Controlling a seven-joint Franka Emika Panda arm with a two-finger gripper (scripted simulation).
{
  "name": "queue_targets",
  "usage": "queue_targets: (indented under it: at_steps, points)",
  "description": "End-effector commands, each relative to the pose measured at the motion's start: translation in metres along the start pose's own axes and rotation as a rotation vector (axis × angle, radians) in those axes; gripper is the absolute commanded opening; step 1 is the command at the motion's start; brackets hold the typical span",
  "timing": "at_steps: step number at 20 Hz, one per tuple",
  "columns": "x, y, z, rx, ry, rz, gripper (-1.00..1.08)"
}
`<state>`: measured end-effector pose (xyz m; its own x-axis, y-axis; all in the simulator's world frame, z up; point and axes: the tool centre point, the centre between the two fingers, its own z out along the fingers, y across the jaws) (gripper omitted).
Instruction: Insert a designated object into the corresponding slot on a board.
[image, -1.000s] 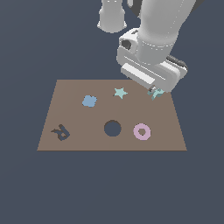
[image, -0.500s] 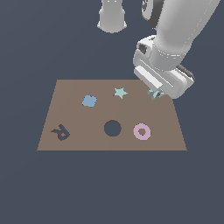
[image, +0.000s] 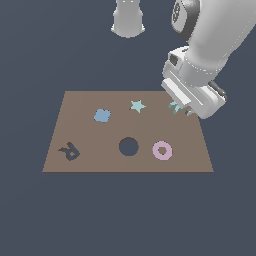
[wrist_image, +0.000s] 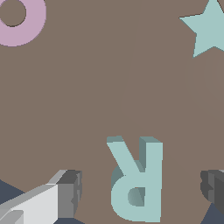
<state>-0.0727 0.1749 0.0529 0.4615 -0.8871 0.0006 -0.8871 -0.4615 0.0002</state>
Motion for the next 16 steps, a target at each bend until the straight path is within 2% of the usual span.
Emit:
queue_targets:
  at_steps: [1,16]
  points:
    - [-0.0028,-0.0028,0.002,0.0,0.0,0.022,1.0]
    - [-0.0036,-0.0047,0.0083,0.0,-0.001,0.032,1.0]
